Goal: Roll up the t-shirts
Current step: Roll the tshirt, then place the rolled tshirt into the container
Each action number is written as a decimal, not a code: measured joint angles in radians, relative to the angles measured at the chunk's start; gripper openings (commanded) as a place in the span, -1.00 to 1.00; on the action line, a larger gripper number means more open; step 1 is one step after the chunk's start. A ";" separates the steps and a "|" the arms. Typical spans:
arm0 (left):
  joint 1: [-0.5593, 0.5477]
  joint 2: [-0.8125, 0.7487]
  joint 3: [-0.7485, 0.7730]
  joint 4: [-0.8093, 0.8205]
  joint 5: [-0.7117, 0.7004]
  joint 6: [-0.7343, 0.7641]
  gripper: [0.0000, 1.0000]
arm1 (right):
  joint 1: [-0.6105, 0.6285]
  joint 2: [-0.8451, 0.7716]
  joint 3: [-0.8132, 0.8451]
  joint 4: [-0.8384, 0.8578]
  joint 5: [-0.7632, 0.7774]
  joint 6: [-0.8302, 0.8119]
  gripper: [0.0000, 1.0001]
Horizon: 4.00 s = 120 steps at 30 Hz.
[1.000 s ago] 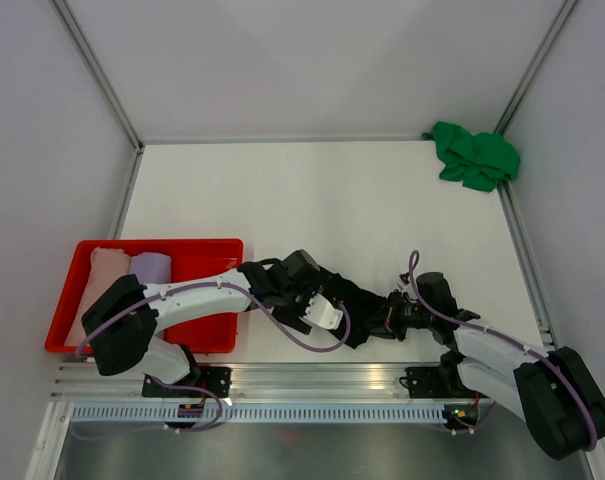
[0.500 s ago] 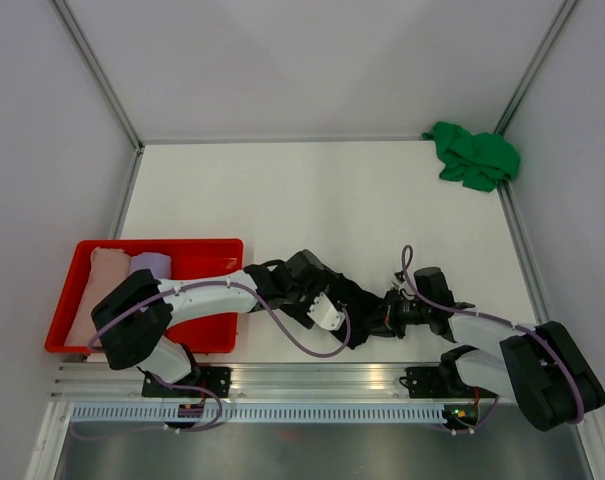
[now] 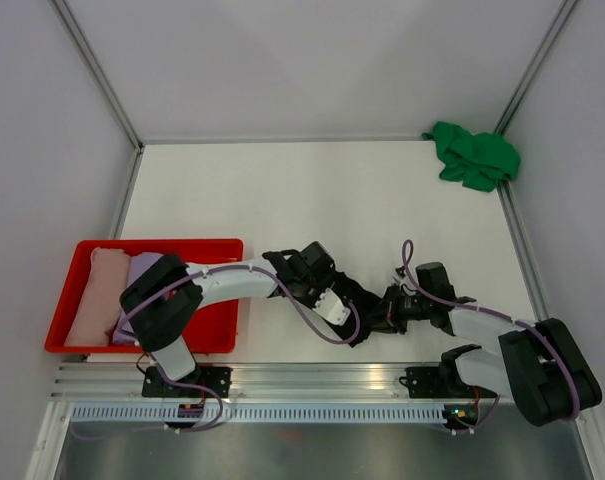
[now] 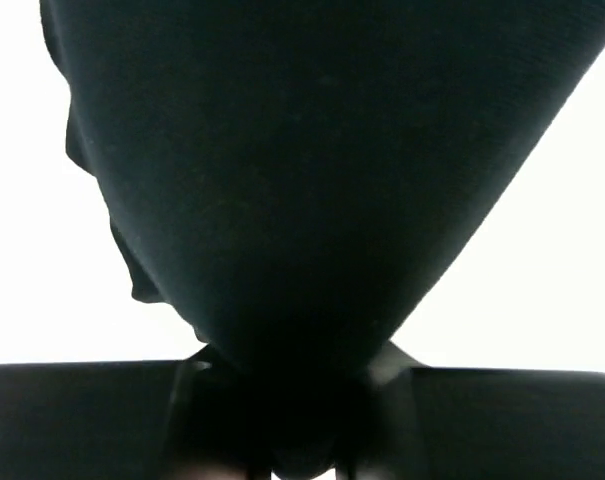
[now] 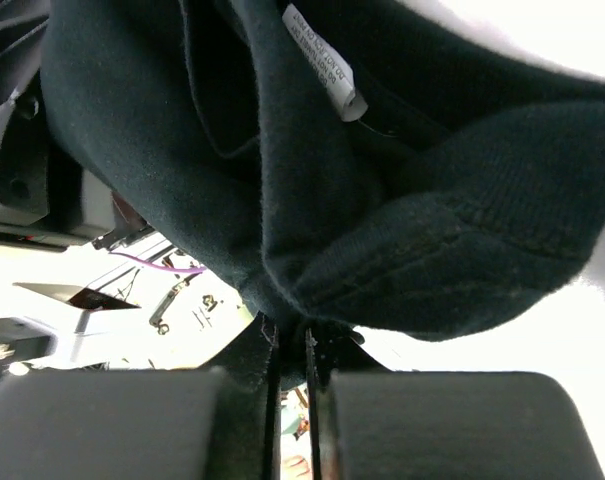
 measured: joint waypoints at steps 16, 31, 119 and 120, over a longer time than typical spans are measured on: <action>0.211 0.082 0.277 -0.669 0.337 -0.081 -0.95 | 0.064 -0.338 0.353 -0.389 0.310 -0.428 0.07; 0.254 0.193 0.326 -0.845 0.427 -0.070 -0.90 | 0.632 -0.417 0.257 -0.200 0.653 -0.543 0.50; -0.060 0.073 0.181 -0.182 0.196 -0.052 0.99 | 0.227 -0.330 -0.138 0.063 0.257 0.212 -0.99; -0.062 0.085 0.185 -0.180 0.196 -0.046 1.00 | 0.227 -0.325 -0.134 0.058 0.259 0.201 -1.00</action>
